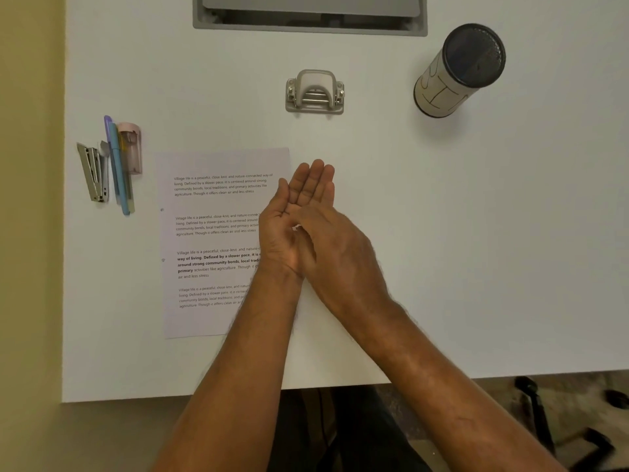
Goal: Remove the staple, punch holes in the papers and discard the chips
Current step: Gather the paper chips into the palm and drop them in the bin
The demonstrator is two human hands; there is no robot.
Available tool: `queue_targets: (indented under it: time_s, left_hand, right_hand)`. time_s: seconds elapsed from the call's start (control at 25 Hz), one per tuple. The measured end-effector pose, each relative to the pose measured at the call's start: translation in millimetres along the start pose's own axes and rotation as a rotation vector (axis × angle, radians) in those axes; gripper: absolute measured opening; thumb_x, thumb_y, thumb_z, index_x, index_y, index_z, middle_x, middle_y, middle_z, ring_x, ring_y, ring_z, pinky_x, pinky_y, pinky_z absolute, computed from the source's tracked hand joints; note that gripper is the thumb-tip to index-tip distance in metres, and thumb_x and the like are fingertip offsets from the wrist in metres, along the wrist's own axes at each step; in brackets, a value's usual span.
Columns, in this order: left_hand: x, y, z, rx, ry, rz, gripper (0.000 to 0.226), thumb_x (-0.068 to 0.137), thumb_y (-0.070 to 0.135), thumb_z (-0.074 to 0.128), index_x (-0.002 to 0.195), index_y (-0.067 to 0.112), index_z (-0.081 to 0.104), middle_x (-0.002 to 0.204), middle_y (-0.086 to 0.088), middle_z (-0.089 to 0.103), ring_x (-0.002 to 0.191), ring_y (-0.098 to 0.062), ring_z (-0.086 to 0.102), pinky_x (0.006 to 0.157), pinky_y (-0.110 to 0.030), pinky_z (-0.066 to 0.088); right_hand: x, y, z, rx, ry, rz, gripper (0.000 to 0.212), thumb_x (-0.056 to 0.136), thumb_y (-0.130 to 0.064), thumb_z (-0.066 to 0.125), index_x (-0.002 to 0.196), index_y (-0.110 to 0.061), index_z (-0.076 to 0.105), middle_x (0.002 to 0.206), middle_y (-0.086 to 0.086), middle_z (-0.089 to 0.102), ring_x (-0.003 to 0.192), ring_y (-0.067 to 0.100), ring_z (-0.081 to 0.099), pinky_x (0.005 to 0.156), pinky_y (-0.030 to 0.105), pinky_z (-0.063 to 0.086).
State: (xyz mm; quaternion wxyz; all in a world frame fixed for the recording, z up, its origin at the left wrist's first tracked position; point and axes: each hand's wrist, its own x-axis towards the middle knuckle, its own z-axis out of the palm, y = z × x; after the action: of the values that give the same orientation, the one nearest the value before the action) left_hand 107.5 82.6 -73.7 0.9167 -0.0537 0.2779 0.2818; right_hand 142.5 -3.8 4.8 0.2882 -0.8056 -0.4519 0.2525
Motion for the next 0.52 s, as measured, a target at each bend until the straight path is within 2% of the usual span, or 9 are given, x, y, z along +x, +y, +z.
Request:
queue_targets:
  time_s: [0.08,0.16,0.24,0.32,0.4,0.52]
  left_hand:
    - [0.2,5.1,-0.2,-0.004,0.005,0.012,0.049,0.111,0.025,0.04,0.104,-0.003,0.078,0.117,-0.02,0.075,0.113,-0.035,0.073,0.093,-0.043,0.061]
    - [0.5,12.1,-1.3,-0.042,-0.004,0.021,0.05,0.112,0.025,0.038,0.105,-0.005,0.077,0.117,-0.022,0.075,0.111,-0.036,0.073,0.091,-0.044,0.062]
    - [0.7,18.2,-3.2,-0.068,-0.011,0.035,0.05,0.112,0.025,0.038,0.107,-0.006,0.076,0.118,-0.024,0.074,0.111,-0.038,0.073,0.092,-0.045,0.062]
    - [0.0,20.9,-4.8,-0.07,-0.016,0.041,0.049,0.112,0.024,0.038,0.107,-0.007,0.076,0.118,-0.024,0.074,0.111,-0.038,0.073,0.092,-0.045,0.062]
    - [-0.5,21.1,-6.3,-0.069,-0.015,0.044,0.049,0.111,0.024,0.038,0.107,-0.007,0.076,0.118,-0.025,0.074,0.111,-0.039,0.073,0.092,-0.046,0.062]
    - [-1.7,19.9,-7.6,-0.053,-0.007,0.043,0.05,0.112,0.024,0.038,0.107,-0.007,0.076,0.118,-0.025,0.074,0.111,-0.039,0.073,0.091,-0.046,0.062]
  right_hand:
    - [-6.3,12.8,-0.7,0.109,0.13,-0.021,0.021,0.101,-0.003,0.064,0.119,-0.008,0.074,0.122,0.005,0.073,0.109,0.015,0.067,0.093,0.026,0.057]
    - [-14.2,39.0,-5.4,0.158,0.295,0.078,0.024,0.099,0.0,0.062,0.118,-0.011,0.073,0.118,0.0,0.068,0.106,0.006,0.064,0.091,0.02,0.057]
    - [-22.7,71.4,-7.7,0.136,0.354,0.285,0.03,0.103,-0.007,0.061,0.131,-0.013,0.068,0.127,-0.001,0.063,0.114,0.012,0.062,0.097,0.033,0.059]
    - [-30.5,98.0,-0.5,-0.049,0.266,0.43,0.046,0.105,-0.021,0.06,0.15,-0.014,0.054,0.144,0.005,0.055,0.133,0.024,0.051,0.11,0.045,0.051]
    - [-35.1,109.7,14.0,-0.33,0.121,0.412,0.069,0.106,-0.042,0.057,0.163,-0.011,0.034,0.164,0.012,0.039,0.15,0.033,0.035,0.123,0.051,0.037]
    - [-33.4,106.3,35.3,-0.397,0.031,0.349,0.087,0.107,-0.058,0.043,0.169,-0.005,0.012,0.177,0.016,0.009,0.165,0.037,0.007,0.132,0.051,0.009]
